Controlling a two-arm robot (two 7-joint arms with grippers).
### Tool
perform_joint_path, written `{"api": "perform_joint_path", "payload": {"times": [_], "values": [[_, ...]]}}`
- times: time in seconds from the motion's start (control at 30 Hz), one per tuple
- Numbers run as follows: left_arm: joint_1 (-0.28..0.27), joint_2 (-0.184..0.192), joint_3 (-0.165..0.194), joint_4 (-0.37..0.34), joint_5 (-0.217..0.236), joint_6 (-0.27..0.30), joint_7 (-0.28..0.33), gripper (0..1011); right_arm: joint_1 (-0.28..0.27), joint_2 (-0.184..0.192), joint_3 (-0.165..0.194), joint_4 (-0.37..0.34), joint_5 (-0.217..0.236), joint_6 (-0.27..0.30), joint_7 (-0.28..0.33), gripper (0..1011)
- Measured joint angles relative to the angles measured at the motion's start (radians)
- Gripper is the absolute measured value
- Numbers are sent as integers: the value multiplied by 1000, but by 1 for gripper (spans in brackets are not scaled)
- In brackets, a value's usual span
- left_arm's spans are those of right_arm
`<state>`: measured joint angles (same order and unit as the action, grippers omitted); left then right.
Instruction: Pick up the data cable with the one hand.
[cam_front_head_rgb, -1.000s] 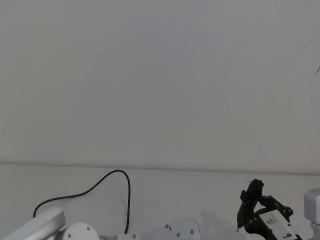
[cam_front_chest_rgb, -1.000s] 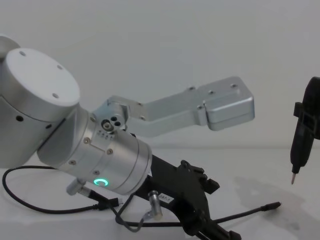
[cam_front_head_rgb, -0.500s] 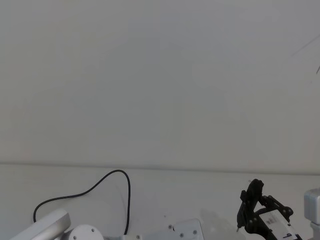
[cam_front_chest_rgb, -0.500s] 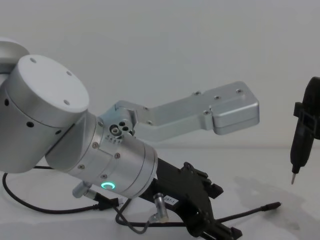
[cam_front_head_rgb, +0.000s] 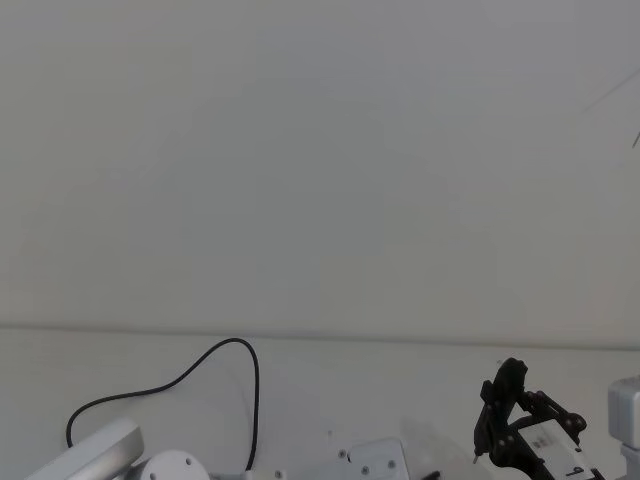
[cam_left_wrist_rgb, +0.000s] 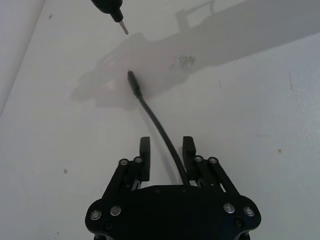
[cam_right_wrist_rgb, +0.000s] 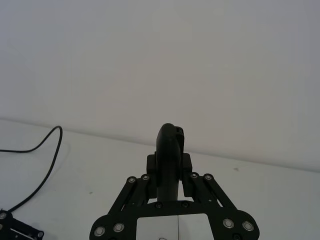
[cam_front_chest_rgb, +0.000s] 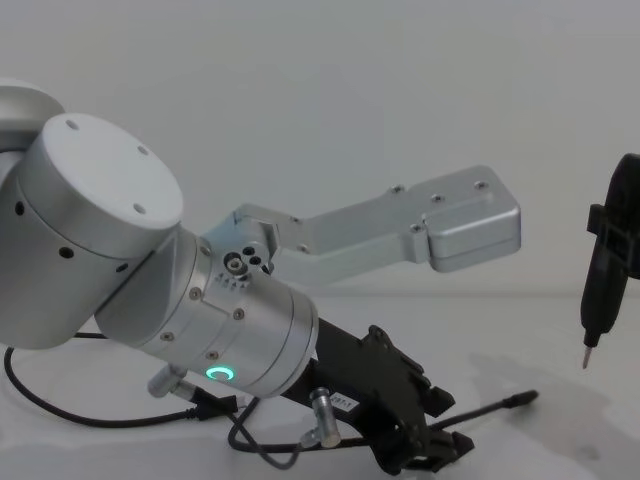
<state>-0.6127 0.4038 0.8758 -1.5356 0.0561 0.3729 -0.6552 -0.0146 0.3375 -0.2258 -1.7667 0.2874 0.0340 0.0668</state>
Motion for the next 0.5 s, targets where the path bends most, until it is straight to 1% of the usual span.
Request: {"api": "perform_joint_path", "payload": {"times": [0.03, 0.13, 0.17, 0.2, 0.27, 0.3, 0.33, 0.37, 0.4, 0.5], "values": [[0, 0, 0, 0, 0, 0, 0, 365, 0, 0, 0, 0, 0, 0, 0, 268], [0, -1, 0, 1, 1, 0, 1, 287, 0, 0, 0, 0, 0, 0, 0, 268], [0, -1, 0, 1, 1, 0, 1, 229, 0, 0, 0, 0, 0, 0, 0, 268], [0, -1, 0, 1, 1, 0, 1, 229, 0, 0, 0, 0, 0, 0, 0, 268], [0, -1, 0, 1, 1, 0, 1, 142, 0, 0, 0, 0, 0, 0, 0, 268], [0, -1, 0, 1, 1, 0, 1, 142, 0, 0, 0, 0, 0, 0, 0, 268], [0, -1, 0, 1, 1, 0, 1, 103, 0, 0, 0, 0, 0, 0, 0, 268], [0, -2, 0, 1, 1, 0, 1, 93, 0, 0, 0, 0, 0, 0, 0, 268], [0, -2, 0, 1, 2, 0, 2, 56, 0, 0, 0, 0, 0, 0, 0, 268], [0, -2, 0, 2, 2, 0, 2, 43, 0, 0, 0, 0, 0, 0, 0, 268]]}}
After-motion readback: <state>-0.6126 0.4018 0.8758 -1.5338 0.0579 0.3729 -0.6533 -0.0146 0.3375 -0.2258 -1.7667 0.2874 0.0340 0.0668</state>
